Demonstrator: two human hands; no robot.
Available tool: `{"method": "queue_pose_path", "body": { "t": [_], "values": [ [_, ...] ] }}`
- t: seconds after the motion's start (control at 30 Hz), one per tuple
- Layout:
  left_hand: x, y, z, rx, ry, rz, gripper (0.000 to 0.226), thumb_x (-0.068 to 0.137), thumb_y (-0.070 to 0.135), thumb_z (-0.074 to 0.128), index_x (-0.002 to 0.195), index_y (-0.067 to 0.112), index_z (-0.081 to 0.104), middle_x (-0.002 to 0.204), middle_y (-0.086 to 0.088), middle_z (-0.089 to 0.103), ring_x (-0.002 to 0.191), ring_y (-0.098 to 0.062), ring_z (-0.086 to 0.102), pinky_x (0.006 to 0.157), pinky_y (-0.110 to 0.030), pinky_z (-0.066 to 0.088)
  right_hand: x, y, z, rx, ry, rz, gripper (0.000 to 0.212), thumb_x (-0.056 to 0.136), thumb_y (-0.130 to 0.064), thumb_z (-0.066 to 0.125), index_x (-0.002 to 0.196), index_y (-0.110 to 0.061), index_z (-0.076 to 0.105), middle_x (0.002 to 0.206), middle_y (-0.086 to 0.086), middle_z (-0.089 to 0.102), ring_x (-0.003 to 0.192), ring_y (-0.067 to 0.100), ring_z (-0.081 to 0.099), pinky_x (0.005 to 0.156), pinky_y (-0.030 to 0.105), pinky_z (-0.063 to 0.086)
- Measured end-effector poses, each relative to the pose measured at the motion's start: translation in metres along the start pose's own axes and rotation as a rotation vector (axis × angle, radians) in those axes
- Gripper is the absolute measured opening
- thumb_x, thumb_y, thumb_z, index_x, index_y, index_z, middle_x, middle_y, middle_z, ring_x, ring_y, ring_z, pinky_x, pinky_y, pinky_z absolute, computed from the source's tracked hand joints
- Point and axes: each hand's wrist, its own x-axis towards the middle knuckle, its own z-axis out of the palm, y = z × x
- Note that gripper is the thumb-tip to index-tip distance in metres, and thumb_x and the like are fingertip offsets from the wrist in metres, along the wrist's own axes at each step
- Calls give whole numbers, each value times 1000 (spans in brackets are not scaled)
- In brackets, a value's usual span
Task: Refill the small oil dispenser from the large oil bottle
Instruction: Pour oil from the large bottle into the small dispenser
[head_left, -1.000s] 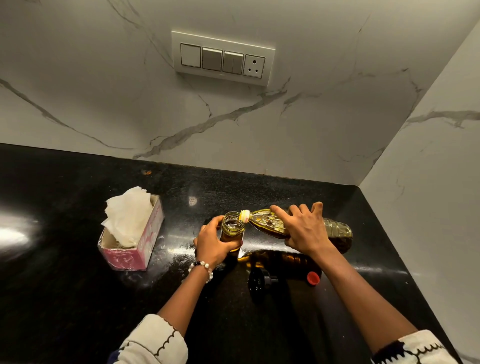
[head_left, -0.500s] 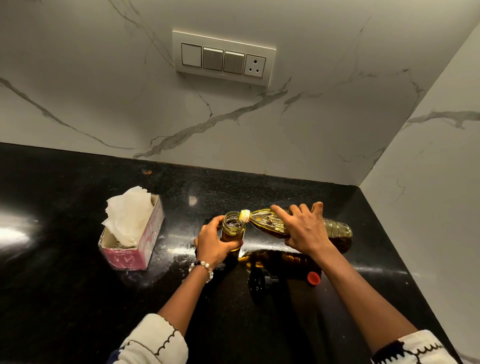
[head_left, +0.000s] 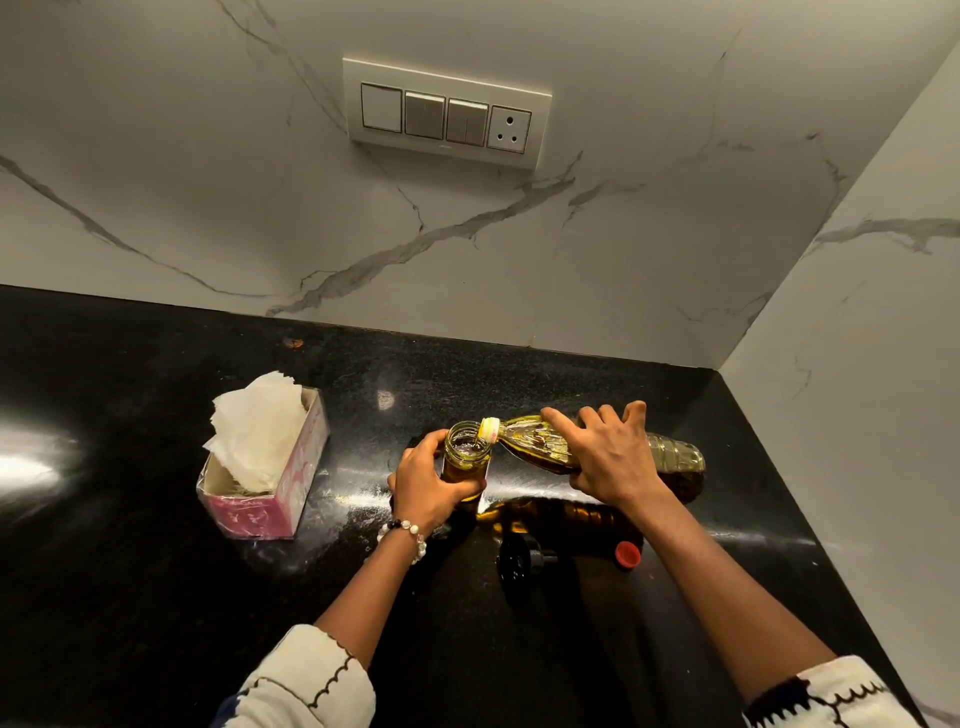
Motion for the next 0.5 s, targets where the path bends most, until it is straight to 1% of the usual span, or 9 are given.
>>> {"method": "queue_pose_path", "body": {
  "t": [0.1, 0.17, 0.27, 0.4, 0.5],
  "values": [
    [1, 0, 0, 3, -6, -4, 78, 49, 52, 78, 120, 31, 56, 111, 9, 63, 110, -16, 54, 95, -48, 42, 0, 0, 0, -4, -4, 1, 93, 71, -39, 75, 146, -33, 21, 116, 7, 59, 102, 26, 55, 82, 42, 25],
    [1, 0, 0, 14, 0, -3, 75, 53, 45, 85, 121, 30, 56, 112, 8, 63, 110, -17, 53, 95, -48, 41, -1, 0, -1, -5, -3, 0, 92, 72, -39, 74, 147, -33, 20, 117, 6, 59, 103, 26, 55, 82, 42, 24],
    [1, 0, 0, 19, 5, 3, 73, 55, 40, 87, 121, 29, 56, 112, 8, 63, 111, -17, 54, 96, -48, 41, -1, 0, -1, -4, 0, -1, 92, 71, -39, 75, 146, -33, 21, 116, 7, 59, 102, 26, 56, 81, 42, 25],
    [1, 1, 0, 6, -2, -3, 77, 50, 48, 81, 120, 29, 57, 112, 8, 63, 110, -17, 54, 95, -48, 42, -1, 0, -1, -1, 2, -4, 92, 71, -39, 75, 146, -33, 23, 115, 7, 60, 100, 26, 56, 81, 42, 24],
    [0, 0, 0, -1, 3, -2, 77, 50, 48, 82, 120, 29, 57, 110, 8, 63, 109, -17, 54, 95, -49, 43, -1, 0, -1, -2, 5, -7, 92, 71, -38, 76, 146, -33, 23, 115, 7, 60, 100, 27, 56, 81, 42, 25]
  ]
}}
